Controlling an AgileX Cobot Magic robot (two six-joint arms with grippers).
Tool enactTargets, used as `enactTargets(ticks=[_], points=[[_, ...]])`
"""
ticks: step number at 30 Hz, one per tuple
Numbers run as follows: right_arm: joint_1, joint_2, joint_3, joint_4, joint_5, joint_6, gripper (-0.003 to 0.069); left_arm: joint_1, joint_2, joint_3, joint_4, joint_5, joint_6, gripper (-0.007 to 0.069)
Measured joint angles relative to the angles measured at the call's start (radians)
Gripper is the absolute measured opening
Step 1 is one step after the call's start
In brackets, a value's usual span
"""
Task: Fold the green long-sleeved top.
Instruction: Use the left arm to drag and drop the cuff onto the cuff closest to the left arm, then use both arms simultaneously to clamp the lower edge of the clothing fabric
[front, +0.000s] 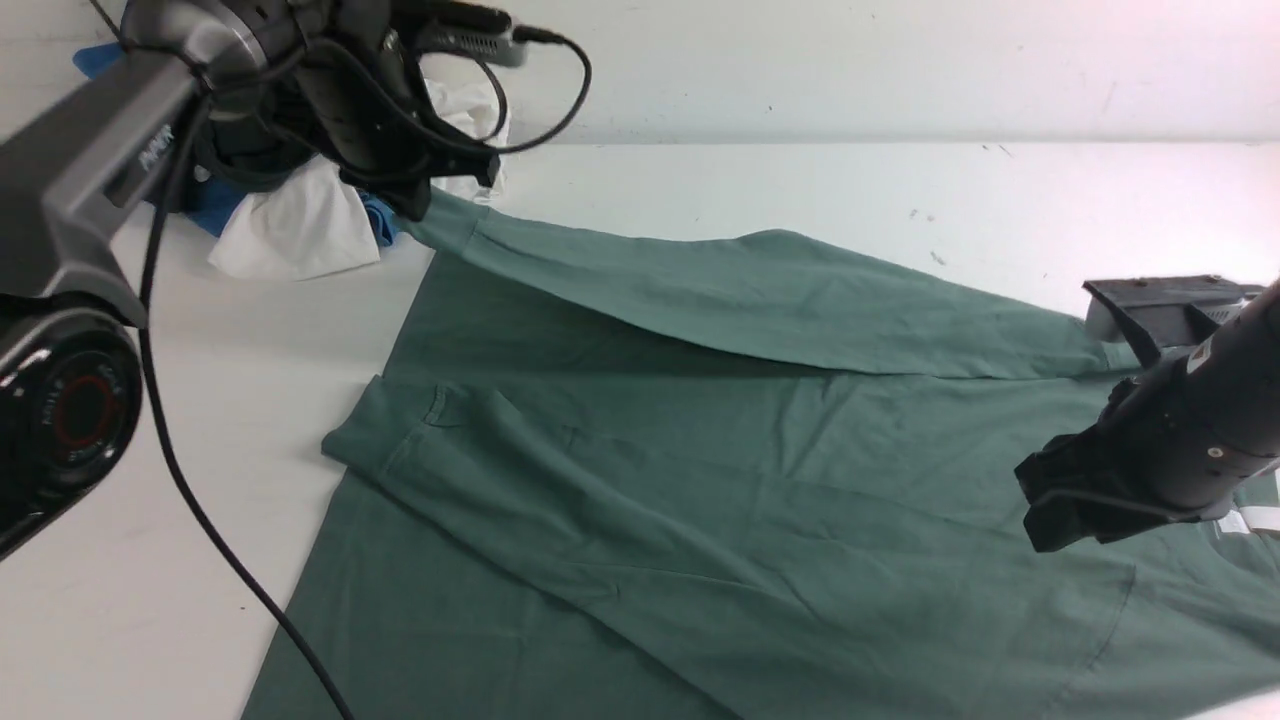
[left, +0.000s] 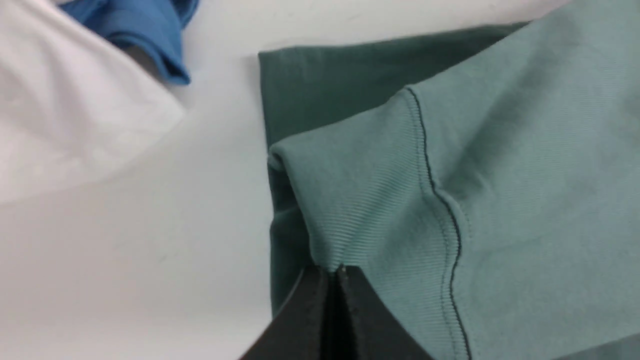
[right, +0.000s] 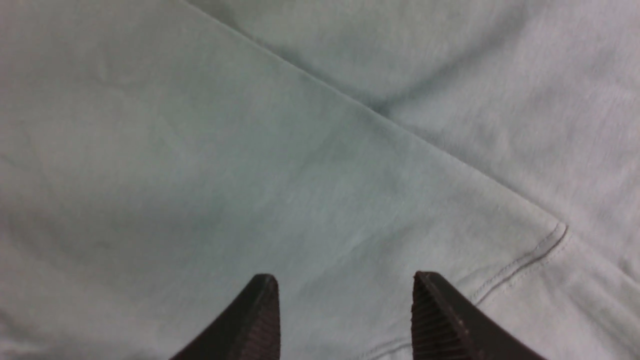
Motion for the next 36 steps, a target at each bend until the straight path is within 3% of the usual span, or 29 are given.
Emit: enactTargets(ticks=[5,15,19,28,34,36], points=[[0.000,-0.034,-0.001,0.000,0.052,-0.016,0.0341,0.000,-0.119,0.083,0.000,0.013,-0.002,-0.0007],[0.000,-0.222,-0.001,0.000,0.104,-0.026,0.0341,0.000,-0.405,0.616,-0.052,-0.004,-0.035,-0.0007],[0.000,-0.277,-0.001,0.011,0.114,-0.027,0.0341,0.000,-0.495,0.833,-0.042,-0.085,-0.072,-0.0007],[0.016,-0.288,-0.001,0.038,0.127,-0.045,0.0341,0.000,-0.533,1.069,-0.019,-0.242,-0.104,-0.0006],[0.081,-0.288,-0.001,0.041,0.145,-0.050,0.0341,0.000,-0.522,1.114,-0.016,-0.312,-0.096,0.0062],[0.105,-0.288,-0.001,0.041,0.165,-0.050,0.0341,0.000,-0.516,1.116,-0.015,-0.315,-0.073,0.0142]])
